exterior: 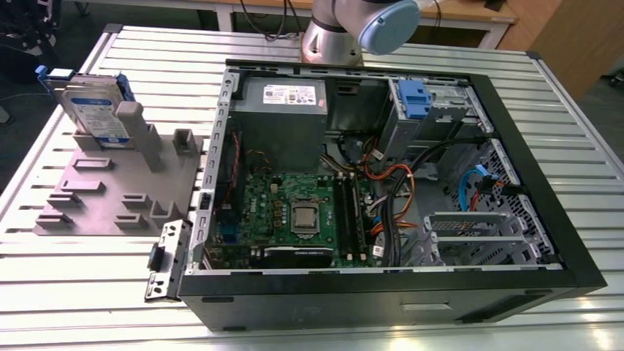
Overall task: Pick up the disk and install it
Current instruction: 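Pick up the disk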
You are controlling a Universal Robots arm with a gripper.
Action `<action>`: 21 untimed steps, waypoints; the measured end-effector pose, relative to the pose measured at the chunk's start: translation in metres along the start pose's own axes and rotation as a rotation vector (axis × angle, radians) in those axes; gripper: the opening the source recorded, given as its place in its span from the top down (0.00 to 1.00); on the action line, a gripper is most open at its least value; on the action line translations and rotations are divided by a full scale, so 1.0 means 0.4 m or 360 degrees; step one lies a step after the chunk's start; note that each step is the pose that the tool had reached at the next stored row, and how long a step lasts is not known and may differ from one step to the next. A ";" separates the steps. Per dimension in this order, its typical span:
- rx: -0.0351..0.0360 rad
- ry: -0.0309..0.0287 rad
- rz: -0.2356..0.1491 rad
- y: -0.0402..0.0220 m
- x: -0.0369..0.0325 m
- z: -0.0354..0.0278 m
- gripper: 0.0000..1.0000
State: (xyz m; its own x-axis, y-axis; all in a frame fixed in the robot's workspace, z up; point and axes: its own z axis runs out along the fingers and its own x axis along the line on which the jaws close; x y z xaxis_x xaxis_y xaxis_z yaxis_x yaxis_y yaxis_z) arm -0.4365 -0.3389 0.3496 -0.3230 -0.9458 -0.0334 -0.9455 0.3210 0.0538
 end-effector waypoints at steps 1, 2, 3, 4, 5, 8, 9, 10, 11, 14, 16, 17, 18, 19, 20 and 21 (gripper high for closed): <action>0.0000 0.00001 -0.0003 0.001 -0.003 0.001 0.89; 0.0000 -0.00001 -0.0007 0.002 -0.005 0.002 0.89; -0.0001 -0.00001 -0.0012 0.002 -0.007 0.004 0.89; -0.0001 0.00002 -0.0023 0.003 -0.009 0.006 0.89; -0.0002 0.00013 -0.0044 0.003 -0.009 0.007 0.89; -0.0005 0.00060 -0.0129 0.003 -0.009 0.011 0.89; -0.0006 0.00076 -0.0158 0.002 -0.009 0.012 0.89; -0.0007 0.00090 -0.0183 0.002 -0.009 0.014 0.89; -0.0007 0.00099 -0.0198 0.003 -0.009 0.014 0.89; -0.0007 0.00102 -0.0203 0.003 -0.009 0.014 0.89; -0.0007 0.00101 -0.0203 0.003 -0.009 0.014 0.89; -0.0007 0.00101 -0.0203 0.003 -0.009 0.014 0.89; -0.0007 0.00101 -0.0203 0.003 -0.009 0.014 0.89; -0.0007 0.00101 -0.0203 0.003 -0.009 0.014 0.89; -0.0007 0.00101 -0.0203 0.003 -0.009 0.014 0.89; -0.0007 0.00100 -0.0203 0.003 -0.009 0.014 0.89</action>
State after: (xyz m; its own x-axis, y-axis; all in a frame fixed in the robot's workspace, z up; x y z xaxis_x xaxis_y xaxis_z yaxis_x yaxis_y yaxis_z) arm -0.4365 -0.3348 0.3442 -0.2000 -0.9792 -0.0339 -0.9787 0.1980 0.0539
